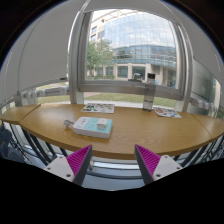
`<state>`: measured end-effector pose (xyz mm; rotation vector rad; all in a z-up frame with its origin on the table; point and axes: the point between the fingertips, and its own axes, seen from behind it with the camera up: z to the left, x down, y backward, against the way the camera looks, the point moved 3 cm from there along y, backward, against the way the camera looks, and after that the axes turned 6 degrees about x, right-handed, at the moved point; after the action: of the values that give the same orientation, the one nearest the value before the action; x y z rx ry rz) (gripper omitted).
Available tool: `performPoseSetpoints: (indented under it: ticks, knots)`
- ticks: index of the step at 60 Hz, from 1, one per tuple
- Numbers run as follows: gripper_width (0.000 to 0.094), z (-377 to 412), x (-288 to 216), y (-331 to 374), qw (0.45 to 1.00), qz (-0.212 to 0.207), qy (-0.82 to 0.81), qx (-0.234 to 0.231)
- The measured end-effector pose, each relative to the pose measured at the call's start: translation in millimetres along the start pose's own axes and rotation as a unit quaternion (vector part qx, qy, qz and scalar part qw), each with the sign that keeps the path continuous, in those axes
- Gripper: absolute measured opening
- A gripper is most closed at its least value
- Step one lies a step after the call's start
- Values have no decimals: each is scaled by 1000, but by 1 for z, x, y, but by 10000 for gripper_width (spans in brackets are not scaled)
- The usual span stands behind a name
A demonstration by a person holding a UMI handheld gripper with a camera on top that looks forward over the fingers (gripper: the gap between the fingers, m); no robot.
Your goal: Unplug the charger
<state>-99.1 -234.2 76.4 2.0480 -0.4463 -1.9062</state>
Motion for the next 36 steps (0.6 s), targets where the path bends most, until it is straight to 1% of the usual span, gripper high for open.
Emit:
performPoseSetpoints:
  ticks: [4,9,11,12,16,21,24,27,29,31,33,35,36]
  knots:
    - [855,3,-6,-8,1000,-6,5,-6]
    - [850,14,-13,-30,1000,-17,6,3]
    - [836,11,-16,-34,1000,-18,4,8]
    - [823,4,-25,-42,1000,-20,5,12]
    - [764,6,-31,-55,1000,-21,1,20]
    - [652,0,-36,-65,999,-20,-12,34]
    - [604,-8,-34,-67,999,-8,-19,41]
    - [536,-16,-30,-66,998,4,-27,51]
    - [481,-15,-26,-68,998,10,-31,55]
    - [389,-16,-27,-64,998,5,-35,51]
    - [341,-23,-26,-58,998,4,-35,61]
    - [232,-32,-24,-51,997,6,-27,77]
    - [232,-33,-25,-49,997,5,-26,78]
